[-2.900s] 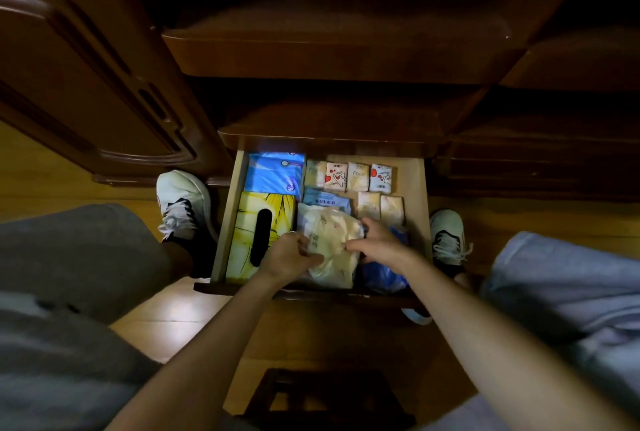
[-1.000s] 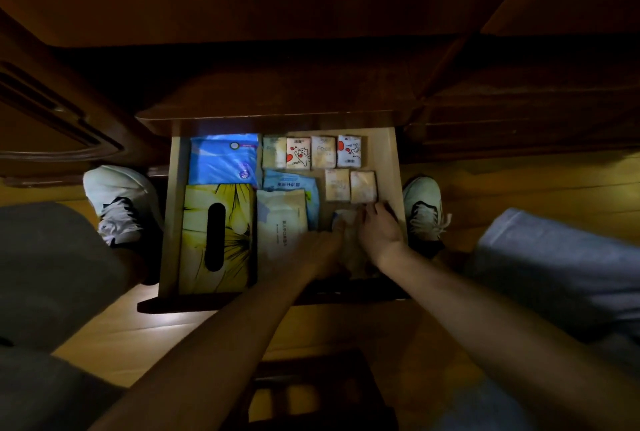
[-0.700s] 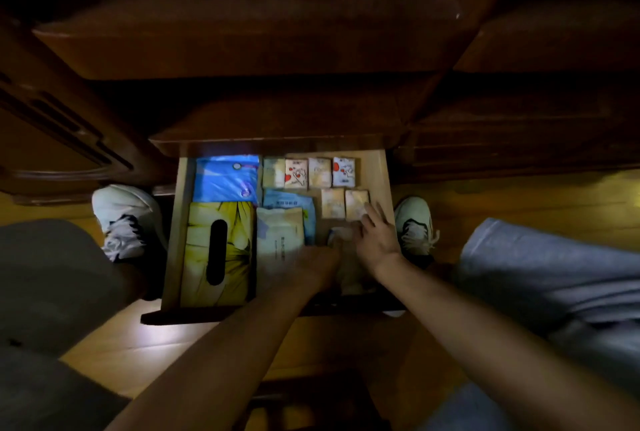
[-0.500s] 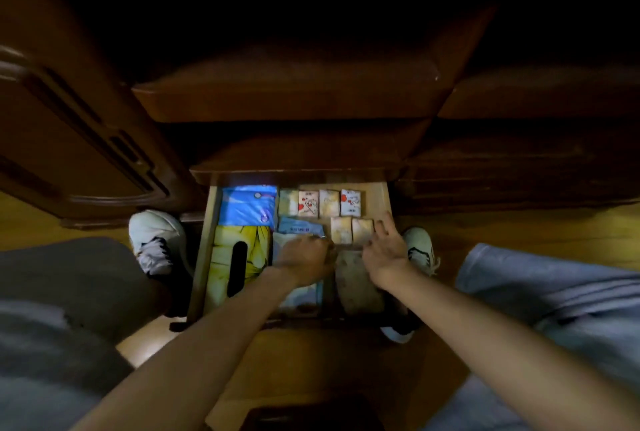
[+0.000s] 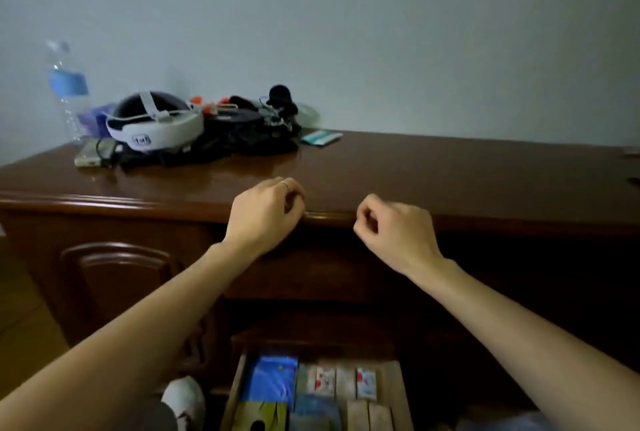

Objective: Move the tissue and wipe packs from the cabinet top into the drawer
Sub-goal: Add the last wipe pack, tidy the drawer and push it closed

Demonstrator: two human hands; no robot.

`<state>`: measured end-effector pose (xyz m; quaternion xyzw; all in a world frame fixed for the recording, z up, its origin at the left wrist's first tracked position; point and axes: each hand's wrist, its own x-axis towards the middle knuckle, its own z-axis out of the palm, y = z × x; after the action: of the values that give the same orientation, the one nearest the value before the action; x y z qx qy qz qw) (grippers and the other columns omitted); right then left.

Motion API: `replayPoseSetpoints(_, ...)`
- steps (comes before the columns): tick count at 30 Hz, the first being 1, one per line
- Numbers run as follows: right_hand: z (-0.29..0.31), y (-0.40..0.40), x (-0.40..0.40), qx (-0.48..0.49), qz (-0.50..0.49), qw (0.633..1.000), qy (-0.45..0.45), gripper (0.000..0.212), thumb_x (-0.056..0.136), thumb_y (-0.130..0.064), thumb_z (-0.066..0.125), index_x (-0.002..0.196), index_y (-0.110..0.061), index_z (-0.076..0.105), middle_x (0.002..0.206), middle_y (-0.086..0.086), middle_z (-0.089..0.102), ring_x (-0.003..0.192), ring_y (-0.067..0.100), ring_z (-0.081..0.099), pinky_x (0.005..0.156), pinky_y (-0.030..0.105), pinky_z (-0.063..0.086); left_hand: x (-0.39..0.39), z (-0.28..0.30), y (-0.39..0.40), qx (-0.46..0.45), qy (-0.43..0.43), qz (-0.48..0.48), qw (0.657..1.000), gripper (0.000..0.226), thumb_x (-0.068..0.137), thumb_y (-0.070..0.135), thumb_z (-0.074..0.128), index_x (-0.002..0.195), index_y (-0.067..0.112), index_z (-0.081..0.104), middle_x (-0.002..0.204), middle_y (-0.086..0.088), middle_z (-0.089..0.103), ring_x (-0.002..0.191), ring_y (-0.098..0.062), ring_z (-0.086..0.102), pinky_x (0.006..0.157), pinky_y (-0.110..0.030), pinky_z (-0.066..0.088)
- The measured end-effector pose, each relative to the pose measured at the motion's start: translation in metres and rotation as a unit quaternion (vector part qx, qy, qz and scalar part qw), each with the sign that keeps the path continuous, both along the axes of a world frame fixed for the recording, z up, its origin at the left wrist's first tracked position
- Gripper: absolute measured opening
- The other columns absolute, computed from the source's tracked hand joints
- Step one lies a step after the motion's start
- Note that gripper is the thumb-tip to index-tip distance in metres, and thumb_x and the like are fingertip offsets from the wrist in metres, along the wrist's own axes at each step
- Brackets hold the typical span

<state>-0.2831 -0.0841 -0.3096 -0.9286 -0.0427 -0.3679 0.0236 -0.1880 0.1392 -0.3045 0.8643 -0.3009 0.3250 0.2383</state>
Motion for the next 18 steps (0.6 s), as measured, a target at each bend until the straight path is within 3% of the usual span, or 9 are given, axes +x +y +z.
replayPoseSetpoints(2,0.026,-0.012,0.031,-0.002,-0.031,0.999,0.018,0.013,0.094,-0.037,0.055,0.099,-0.028,0.064,0.087,-0.011,0.068,0.081,0.009,0.062,0.054,0.021,0.039,0.025,0.022,-0.009,0.007,0.005,0.004,1.0,0.013,0.091,0.029,0.06,0.098,0.027,0.07,0.09,0.01,0.066,0.083,-0.014,0.064,0.06,-0.029,0.049)
replayPoseSetpoints(5,0.039,-0.033,0.083,0.024,-0.092,0.981,0.17,0.037,0.099,-0.044,0.053,0.131,-0.027,0.056,0.131,-0.003,0.06,0.121,0.02,0.055,0.092,0.036,0.052,0.072,0.039,-0.032,0.025,0.052,0.008,0.998,0.02,0.091,0.028,0.058,0.108,0.024,0.069,0.098,0.005,0.062,0.089,-0.02,0.063,0.064,-0.031,0.048)
replayPoseSetpoints(6,0.04,-0.04,0.099,0.027,-0.107,0.97,0.215,0.042,0.099,-0.047,0.051,0.135,-0.026,0.053,0.135,-0.001,0.058,0.123,0.021,0.055,0.096,0.039,0.051,0.089,0.043,-0.043,0.034,0.066,0.012,0.997,0.023,0.092,0.028,0.058,0.112,0.023,0.068,0.105,0.002,0.062,0.093,-0.022,0.063,0.067,-0.032,0.049)
replayPoseSetpoints(9,0.042,-0.06,0.146,-0.013,-0.138,0.953,0.271,0.038,0.098,-0.054,0.049,0.12,-0.023,0.058,0.117,0.0,0.062,0.099,0.018,0.061,0.083,0.037,0.056,0.139,0.052,-0.083,0.072,0.101,0.009,0.992,0.034,0.094,0.028,0.056,0.126,0.021,0.063,0.123,-0.005,0.058,0.109,-0.026,0.059,0.078,-0.037,0.052)
replayPoseSetpoints(11,0.046,-0.067,0.179,-0.027,-0.157,0.941,0.298,0.042,0.096,-0.056,0.049,0.118,-0.021,0.059,0.11,0.002,0.063,0.094,0.021,0.062,0.08,0.038,0.054,0.174,0.054,-0.111,0.096,0.127,0.009,0.987,0.038,0.094,0.025,0.055,0.131,0.018,0.059,0.13,-0.009,0.054,0.117,-0.03,0.056,0.085,-0.041,0.053)
replayPoseSetpoints(13,0.047,-0.08,0.213,-0.034,-0.176,0.941,0.286,0.053,0.095,-0.054,0.051,0.134,-0.018,0.052,0.128,0.008,0.059,0.115,0.027,0.057,0.091,0.043,0.049,0.211,0.053,-0.142,0.115,0.156,0.017,0.981,0.043,0.095,0.024,0.053,0.137,0.014,0.055,0.138,-0.012,0.049,0.123,-0.033,0.052,0.094,-0.046,0.051)
replayPoseSetpoints(15,0.041,-0.088,0.232,-0.018,-0.176,0.941,0.29,0.064,0.098,-0.05,0.044,0.151,-0.017,0.034,0.154,0.012,0.04,0.141,0.033,0.037,0.111,0.05,0.034,0.24,0.049,-0.161,0.123,0.189,0.025,0.974,0.048,0.097,0.026,0.052,0.142,0.012,0.05,0.143,-0.015,0.043,0.128,-0.035,0.047,0.1,-0.049,0.048)
replayPoseSetpoints(18,0.028,-0.113,0.262,0.041,-0.169,0.916,0.363,0.068,0.102,-0.051,0.027,0.162,-0.024,0.011,0.169,0.009,0.01,0.155,0.032,0.009,0.123,0.055,0.009,0.29,0.027,-0.195,0.153,0.216,0.052,0.963,0.058,0.098,0.038,0.048,0.151,0.013,0.04,0.154,-0.017,0.032,0.144,-0.036,0.028,0.115,-0.051,0.034)
